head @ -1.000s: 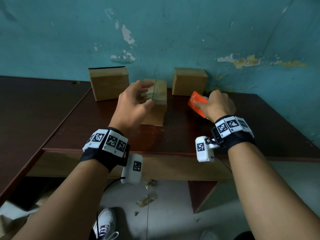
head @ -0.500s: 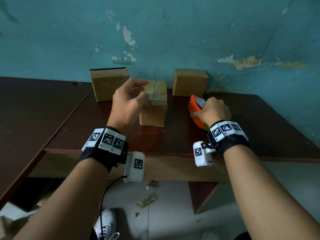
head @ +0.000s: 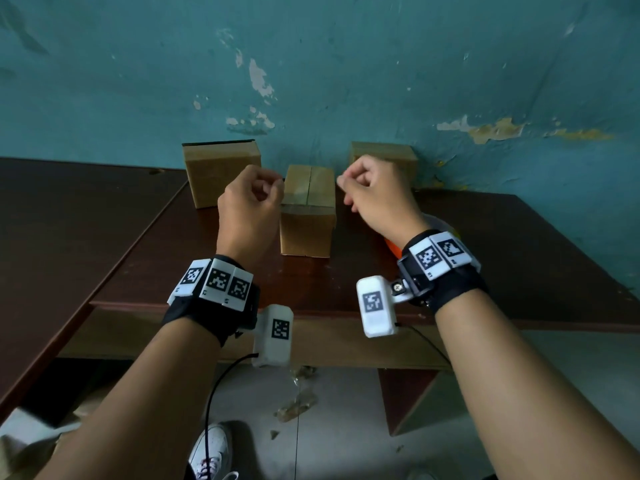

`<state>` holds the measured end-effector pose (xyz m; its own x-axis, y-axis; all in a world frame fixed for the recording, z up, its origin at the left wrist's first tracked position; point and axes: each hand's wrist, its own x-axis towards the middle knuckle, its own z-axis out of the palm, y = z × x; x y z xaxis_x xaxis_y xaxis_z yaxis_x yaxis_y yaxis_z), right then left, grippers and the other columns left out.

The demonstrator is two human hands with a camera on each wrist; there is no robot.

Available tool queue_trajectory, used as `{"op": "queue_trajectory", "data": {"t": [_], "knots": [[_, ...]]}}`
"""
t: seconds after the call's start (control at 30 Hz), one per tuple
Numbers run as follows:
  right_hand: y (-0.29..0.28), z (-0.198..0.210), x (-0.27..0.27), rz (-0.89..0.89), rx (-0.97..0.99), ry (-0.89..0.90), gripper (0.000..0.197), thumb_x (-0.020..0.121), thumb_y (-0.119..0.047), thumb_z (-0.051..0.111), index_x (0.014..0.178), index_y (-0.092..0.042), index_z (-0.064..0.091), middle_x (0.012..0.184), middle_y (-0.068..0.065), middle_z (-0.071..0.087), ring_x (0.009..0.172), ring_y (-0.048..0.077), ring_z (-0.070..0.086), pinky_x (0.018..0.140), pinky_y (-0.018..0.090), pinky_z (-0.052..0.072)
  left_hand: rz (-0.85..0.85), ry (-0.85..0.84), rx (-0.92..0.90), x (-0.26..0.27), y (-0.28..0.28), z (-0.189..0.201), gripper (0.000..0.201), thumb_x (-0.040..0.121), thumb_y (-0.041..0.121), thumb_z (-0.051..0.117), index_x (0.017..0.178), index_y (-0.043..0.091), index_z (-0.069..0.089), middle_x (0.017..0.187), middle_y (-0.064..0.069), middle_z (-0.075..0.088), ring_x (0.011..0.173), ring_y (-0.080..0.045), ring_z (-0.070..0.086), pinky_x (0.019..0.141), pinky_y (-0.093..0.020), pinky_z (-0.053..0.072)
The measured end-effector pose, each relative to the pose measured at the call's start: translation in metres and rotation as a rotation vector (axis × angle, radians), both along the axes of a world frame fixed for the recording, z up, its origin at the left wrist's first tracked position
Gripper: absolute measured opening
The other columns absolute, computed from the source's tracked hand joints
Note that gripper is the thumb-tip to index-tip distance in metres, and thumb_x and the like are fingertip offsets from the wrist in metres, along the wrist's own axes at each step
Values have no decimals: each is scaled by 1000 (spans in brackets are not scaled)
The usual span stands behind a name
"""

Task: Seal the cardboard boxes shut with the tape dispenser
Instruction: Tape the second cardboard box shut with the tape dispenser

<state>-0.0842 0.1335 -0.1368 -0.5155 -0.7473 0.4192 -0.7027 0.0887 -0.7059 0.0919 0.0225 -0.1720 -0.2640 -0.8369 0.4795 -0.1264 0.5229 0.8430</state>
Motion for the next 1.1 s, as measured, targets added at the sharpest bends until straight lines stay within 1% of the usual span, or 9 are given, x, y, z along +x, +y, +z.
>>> {"op": "queue_trajectory", "data": {"t": [0.07, 0.2, 0.3, 0.37, 0.5, 0.63, 0.77, 0.97, 1.1], "knots": [[-6, -6, 8, 52, 24, -9, 12, 106, -24, 62, 97, -17, 65, 77, 0, 73, 58, -2, 62, 67, 26, 49, -27, -26, 16, -3, -1, -2, 8, 104, 22, 62, 106, 24, 70, 88, 7, 66, 78, -3, 61, 69, -21, 50], [-14, -17, 16, 80, 67, -6, 15, 110, -28, 55, 102, -17, 61, 81, 3, 65, 68, 12, 58, 62, 27, 41, -78, -18, 96, -7, -6, -4, 9, 107, 22, 58, 111, 19, 65, 92, 6, 62, 81, -9, 59, 74, -27, 51], [-15, -21, 18, 68, 54, -29, 15, 111, -27, 53, 109, -14, 60, 84, -2, 59, 71, 9, 53, 62, 24, 37, -116, 19, 181, -9, -7, -5, 12, 109, 21, 56, 116, 14, 63, 97, -1, 61, 81, -10, 57, 70, -23, 51], [-16, -23, 17, 63, 34, -82, 14, 111, -26, 52, 111, -14, 59, 89, -3, 57, 75, 7, 52, 64, 23, 38, -143, 59, 270, -10, -5, -6, 14, 110, 20, 54, 118, 12, 61, 99, -5, 60, 79, -10, 57, 64, -18, 50], [-19, -28, 15, 69, -23, -246, 10, 111, -26, 51, 110, -17, 57, 93, 1, 58, 77, 12, 53, 73, 30, 45, -187, 130, 423, -12, -1, -8, 13, 111, 20, 52, 117, 12, 59, 98, -4, 59, 82, -12, 56, 68, -22, 49], [-19, -31, 15, 68, -83, -445, 12, 112, -23, 48, 111, -13, 54, 84, 1, 52, 64, 12, 49, 67, 31, 47, -201, 148, 490, -12, 0, -10, 22, 112, 24, 50, 125, 8, 58, 94, -2, 58, 81, -12, 55, 71, -26, 49], [-20, -39, 12, 86, -109, -583, 11, 112, -22, 48, 110, -12, 52, 80, 0, 48, 60, 11, 50, 66, 32, 47, -210, 131, 510, -14, 1, -16, 26, 113, 32, 47, 121, 10, 56, 95, -2, 55, 83, -13, 54, 75, -29, 50], [-19, -66, 17, 58, 5, -725, 35, 111, -48, 45, 111, -14, 51, 79, 3, 50, 63, 17, 56, 67, 36, 49, -212, 114, 564, -18, 3, -19, 33, 113, 46, 39, 112, 15, 51, 91, -4, 53, 78, -18, 57, 78, -38, 53], [-15, -67, 18, 64, 68, -771, 47, 109, -59, 43, 109, -13, 53, 76, 4, 53, 63, 20, 59, 62, 35, 50, -188, 21, 546, -16, 1, -18, 48, 112, 55, 32, 126, 13, 51, 94, -7, 58, 80, -22, 59, 76, -39, 52]]}}
